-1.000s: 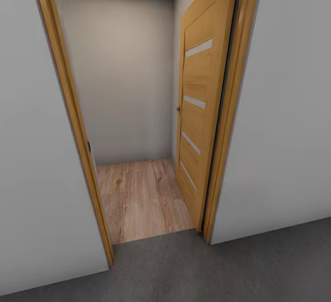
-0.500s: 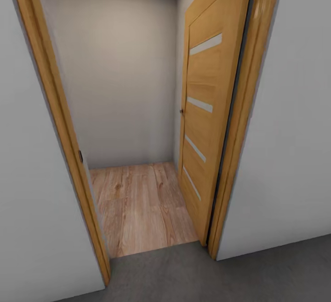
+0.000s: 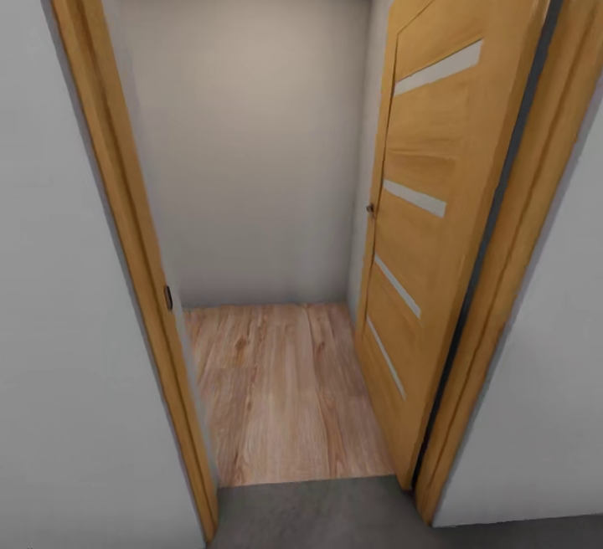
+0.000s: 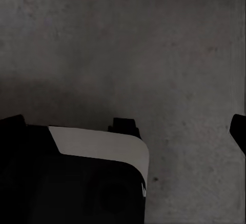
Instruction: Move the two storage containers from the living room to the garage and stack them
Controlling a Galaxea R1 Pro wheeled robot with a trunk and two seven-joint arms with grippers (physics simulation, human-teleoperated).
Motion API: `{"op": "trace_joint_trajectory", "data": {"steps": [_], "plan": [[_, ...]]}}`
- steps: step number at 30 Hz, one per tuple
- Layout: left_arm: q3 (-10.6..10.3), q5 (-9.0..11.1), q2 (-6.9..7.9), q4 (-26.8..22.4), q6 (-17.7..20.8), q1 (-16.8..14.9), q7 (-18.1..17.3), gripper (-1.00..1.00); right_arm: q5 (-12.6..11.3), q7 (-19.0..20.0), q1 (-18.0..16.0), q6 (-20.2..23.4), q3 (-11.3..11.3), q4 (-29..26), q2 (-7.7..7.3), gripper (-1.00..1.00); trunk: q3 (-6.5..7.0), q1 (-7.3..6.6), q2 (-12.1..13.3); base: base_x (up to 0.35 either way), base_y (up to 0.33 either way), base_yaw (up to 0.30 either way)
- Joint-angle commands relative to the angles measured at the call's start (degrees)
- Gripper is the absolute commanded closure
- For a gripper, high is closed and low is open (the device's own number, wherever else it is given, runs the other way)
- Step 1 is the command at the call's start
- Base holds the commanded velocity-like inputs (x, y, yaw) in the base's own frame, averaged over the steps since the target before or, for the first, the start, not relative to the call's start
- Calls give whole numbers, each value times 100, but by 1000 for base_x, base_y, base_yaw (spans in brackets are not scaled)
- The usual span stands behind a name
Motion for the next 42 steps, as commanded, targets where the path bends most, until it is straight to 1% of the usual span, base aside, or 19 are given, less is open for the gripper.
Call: {"op": "trace_joint_trajectory", "data": {"steps": [1,5,17,23,30,38,42], "plan": [[-50,43,-2,7,-20,-5,9,-100,-59,-15,-7,-36,50,18,3,-100,-6,3,-3,299,-131,255],[-51,34,-3,7,-22,-5,9,-100,-48,-50,-7,-30,53,18,1,-100,-6,3,-3,291,-148,128],[-60,32,-4,7,-36,-5,9,-100,-8,-59,-7,-4,79,18,1,-100,-6,3,-3,280,-166,9],[-57,38,-3,7,-74,-5,9,-100,2,-63,-7,-16,84,18,1,-100,-6,3,-3,248,-159,170],[-53,86,4,7,-97,-5,9,-100,-6,-64,-7,-18,85,18,1,-100,-6,3,-3,35,-18,197],[-51,91,-24,7,-109,-5,9,-100,-10,-64,-7,-25,85,18,1,-100,-6,3,-3,2,-1,16],[-51,91,-16,7,-110,-5,9,-100,-4,-64,-7,-19,90,18,1,-100,-6,3,-3,88,0,1]]}}
